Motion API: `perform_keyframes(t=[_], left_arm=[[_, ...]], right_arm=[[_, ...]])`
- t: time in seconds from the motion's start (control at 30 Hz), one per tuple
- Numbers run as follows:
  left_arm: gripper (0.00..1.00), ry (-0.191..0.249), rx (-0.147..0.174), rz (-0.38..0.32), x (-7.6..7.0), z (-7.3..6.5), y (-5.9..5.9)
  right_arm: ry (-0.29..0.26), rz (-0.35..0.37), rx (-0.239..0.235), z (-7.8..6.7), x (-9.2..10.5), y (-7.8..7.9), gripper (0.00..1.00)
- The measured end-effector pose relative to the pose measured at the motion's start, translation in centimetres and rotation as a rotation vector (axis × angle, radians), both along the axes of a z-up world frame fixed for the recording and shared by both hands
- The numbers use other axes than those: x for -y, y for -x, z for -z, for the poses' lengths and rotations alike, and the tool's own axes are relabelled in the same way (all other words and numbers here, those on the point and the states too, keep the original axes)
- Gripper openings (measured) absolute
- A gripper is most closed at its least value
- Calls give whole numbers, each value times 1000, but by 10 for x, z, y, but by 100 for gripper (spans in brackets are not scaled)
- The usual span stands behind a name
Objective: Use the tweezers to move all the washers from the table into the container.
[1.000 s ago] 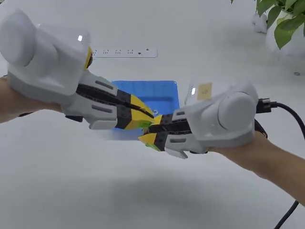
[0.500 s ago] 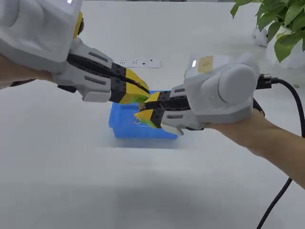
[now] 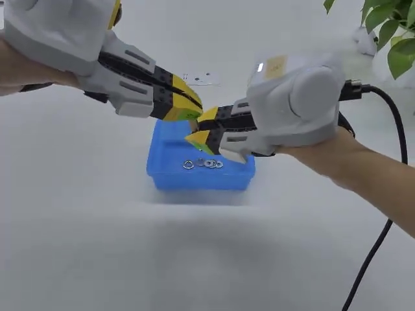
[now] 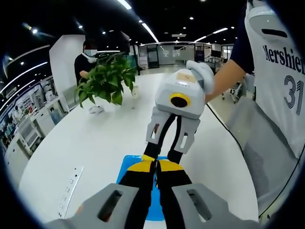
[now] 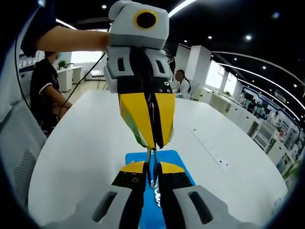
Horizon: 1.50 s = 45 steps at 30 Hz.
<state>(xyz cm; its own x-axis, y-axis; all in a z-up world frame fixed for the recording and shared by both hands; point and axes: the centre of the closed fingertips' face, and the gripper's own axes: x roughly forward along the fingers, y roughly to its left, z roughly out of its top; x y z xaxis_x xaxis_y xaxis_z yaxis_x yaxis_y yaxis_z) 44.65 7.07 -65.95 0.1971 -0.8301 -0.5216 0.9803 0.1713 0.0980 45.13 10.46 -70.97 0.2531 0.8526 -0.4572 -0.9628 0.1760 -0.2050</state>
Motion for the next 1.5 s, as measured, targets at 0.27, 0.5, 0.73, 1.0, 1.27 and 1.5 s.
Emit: perform_keyframes(t=[0.27, 0.5, 0.73, 1.0, 1.27, 1.5], left_arm=[[6, -18, -40, -4, 3, 30, -13], [6, -19, -68, -15, 6, 47, -20], [6, -25, -75, -22, 5, 50, -21], [6, -45, -70, -23, 4, 50, -16], [6, -49, -47, -15, 6, 43, -13], [6, -32, -17, -8, 7, 26, -8]], right_arm=[[21, 5, -48, 33, 1, -17, 10], [28, 8, -74, 48, 4, -19, 10], [28, 12, -90, 52, 4, -20, 10], [31, 12, -91, 53, 1, -20, 11], [35, 25, -82, 49, 6, -20, 14], [17, 27, -84, 40, 10, -16, 12]])
